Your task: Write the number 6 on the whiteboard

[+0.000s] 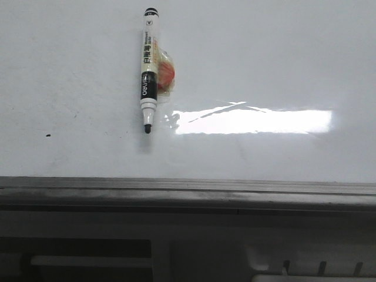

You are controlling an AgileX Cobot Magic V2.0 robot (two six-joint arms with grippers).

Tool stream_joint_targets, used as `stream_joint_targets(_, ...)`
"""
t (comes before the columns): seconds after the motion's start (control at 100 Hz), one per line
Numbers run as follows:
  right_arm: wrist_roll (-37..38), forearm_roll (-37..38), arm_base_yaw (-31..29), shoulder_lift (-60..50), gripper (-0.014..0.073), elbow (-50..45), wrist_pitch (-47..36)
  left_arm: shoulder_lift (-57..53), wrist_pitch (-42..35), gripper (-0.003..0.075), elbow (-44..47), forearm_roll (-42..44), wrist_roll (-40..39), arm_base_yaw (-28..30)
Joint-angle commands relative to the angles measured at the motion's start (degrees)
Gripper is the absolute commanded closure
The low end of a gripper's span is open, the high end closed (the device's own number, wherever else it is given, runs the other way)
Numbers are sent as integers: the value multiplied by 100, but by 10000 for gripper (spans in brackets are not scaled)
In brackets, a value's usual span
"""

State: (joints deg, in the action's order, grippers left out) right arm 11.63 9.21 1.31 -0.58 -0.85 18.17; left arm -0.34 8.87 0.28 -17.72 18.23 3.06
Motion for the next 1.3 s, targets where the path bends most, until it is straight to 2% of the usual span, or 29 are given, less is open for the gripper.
stream_joint_targets(0.0,-47,7,-18,-111,648,-149,-88,-175,-431,739,244,-20,-51,-13)
stream_joint_targets(1.29,-47,18,-18,-111,648,-149,-217,-175,-500,739,244,-151,-74,-13)
